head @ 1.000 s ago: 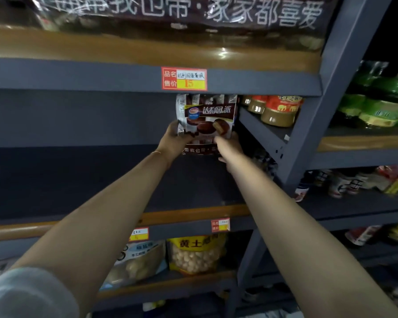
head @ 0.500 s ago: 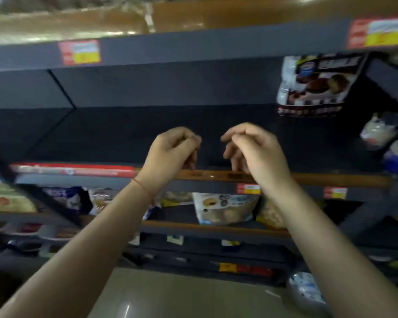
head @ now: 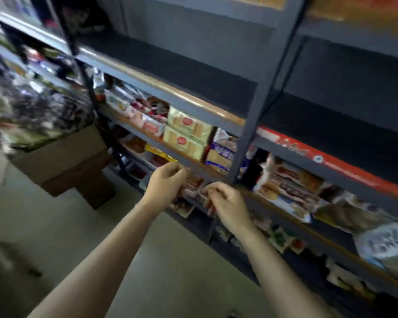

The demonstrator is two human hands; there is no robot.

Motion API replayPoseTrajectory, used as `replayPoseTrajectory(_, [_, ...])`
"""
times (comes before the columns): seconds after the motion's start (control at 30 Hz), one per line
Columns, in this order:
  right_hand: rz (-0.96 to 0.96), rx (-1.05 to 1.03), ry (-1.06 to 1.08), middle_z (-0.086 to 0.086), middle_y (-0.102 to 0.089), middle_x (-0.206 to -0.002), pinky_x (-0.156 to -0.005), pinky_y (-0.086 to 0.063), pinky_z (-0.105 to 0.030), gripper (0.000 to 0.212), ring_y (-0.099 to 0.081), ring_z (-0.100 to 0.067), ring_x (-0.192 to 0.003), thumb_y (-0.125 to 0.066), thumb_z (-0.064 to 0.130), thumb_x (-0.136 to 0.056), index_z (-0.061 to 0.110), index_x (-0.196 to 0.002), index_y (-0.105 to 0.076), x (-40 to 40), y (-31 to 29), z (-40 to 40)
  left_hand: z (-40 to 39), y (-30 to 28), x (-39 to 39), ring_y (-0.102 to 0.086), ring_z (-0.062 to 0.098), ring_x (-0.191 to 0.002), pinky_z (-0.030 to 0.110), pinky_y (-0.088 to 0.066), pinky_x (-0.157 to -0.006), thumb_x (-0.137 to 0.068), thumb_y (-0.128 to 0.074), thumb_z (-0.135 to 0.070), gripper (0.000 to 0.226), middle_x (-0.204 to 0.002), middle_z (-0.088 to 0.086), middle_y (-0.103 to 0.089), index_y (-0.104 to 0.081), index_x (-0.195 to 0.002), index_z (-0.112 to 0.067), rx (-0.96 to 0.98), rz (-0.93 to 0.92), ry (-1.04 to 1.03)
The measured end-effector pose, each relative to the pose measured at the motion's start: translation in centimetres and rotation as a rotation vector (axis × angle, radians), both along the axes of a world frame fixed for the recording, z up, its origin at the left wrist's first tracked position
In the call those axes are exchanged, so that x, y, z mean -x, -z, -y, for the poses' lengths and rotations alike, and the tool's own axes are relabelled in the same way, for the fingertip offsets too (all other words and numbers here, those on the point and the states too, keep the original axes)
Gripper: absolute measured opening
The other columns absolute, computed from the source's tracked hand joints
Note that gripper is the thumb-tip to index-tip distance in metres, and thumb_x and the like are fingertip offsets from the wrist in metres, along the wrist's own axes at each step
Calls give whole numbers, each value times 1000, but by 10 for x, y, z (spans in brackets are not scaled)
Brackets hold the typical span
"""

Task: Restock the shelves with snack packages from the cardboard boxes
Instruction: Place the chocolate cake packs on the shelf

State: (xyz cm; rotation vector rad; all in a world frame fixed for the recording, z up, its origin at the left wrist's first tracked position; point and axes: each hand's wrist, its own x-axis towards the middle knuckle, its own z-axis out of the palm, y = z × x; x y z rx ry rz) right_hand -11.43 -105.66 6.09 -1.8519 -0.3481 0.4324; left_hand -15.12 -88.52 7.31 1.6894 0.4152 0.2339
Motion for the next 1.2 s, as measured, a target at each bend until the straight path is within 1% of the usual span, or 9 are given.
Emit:
replayPoseTrajectory(0.23, [-41, -52, -99, -4, -63, -64, -54, -45, -32, 27, -57, -18, -55, -49, 10, -99, 16, -81, -67, -43, 10, -171, -164, 21, 7, -53, 9, -53, 21, -45, -55, -102, -57, -15, 30, -57, -2, -57, -60, -72, -11, 12, 8, -180])
replayPoseTrajectory(0.37, [-54, -105, -124, -5, -64, -65, -55, -45, -34, 28, -57, -21, -56, -49, 13, -99, 17, -80, -68, -89, 31, -282, -268, 39, -20, -54, 14, -52, 32, -48, -59, -101, -59, -15, 29, -56, -5, -56, -60, -73, -11, -6, -12, -246])
replayPoseTrajectory(0.6, [-198, -96, -184, -4, -63, -63, -54, -44, -31, 25, -55, -20, -55, -46, 8, -101, 8, -87, -67, -185, 57, -482, -459, 39, -103, -54, 15, -55, 27, -46, -54, -99, -60, -15, 27, -56, -5, -56, -61, -72, -13, -51, -135, -382])
replayPoseTrajectory(0.8, [-141, -11, -325, -4, -65, -67, -52, -45, -29, 24, -58, -17, -56, -47, 9, -100, 13, -87, -66, -232, 56, -637, -610, 49, -136, -62, 12, -81, 40, -55, -79, -94, -66, -26, 10, -88, 0, -67, -68, -88, -19, -310, -186, -492])
replayPoseTrajectory(0.9, [-50, 113, -374, -1, -66, -86, -65, -51, -31, 16, -63, -15, -73, -50, 15, -99, 20, -96, -66, -238, 60, -702, -676, 63, -130, -51, 18, -119, 43, -48, -103, -92, -69, -29, 22, -124, -3, -54, -64, -113, -24, -602, -182, -602])
replayPoseTrajectory(0.97, [186, 205, -412, 1, -59, -109, -84, -50, -30, 17, -59, -15, -100, -54, 17, -97, 21, -111, -64, -243, 66, -743, -722, 68, -128, -29, 24, -144, 49, -25, -123, -91, -67, -35, 45, -148, 2, -41, -55, -133, -27, -777, -263, -619])
replayPoseTrajectory(1.07, [655, 560, -623, 0, -32, -151, -114, -31, -43, 55, -26, -23, -143, -61, 18, -93, 35, -143, -44, -242, 75, -796, -794, 80, -132, 4, 26, -157, 50, 8, -124, -90, -64, -53, 70, -169, 2, -11, -36, -152, -36, -1037, -454, -384])
replayPoseTrajectory(1.13, [713, 831, -727, 5, -3, -165, -119, -12, -55, 78, 3, -27, -153, -62, 13, -92, 46, -152, -23, -241, 80, -822, -832, 89, -135, 15, 26, -155, 59, 12, -122, -89, -57, -66, 77, -170, -1, -1, -31, -155, -37, -1118, -571, -173])
replayPoseTrajectory(1.2, [665, 933, -728, 7, 4, -167, -119, -6, -58, 80, 10, -28, -153, -64, 11, -92, 47, -151, -24, -245, 86, -839, -856, 95, -139, 16, 25, -155, 62, 11, -121, -89, -51, -72, 77, -170, -2, -2, -33, -155, -37, -1116, -611, -38])
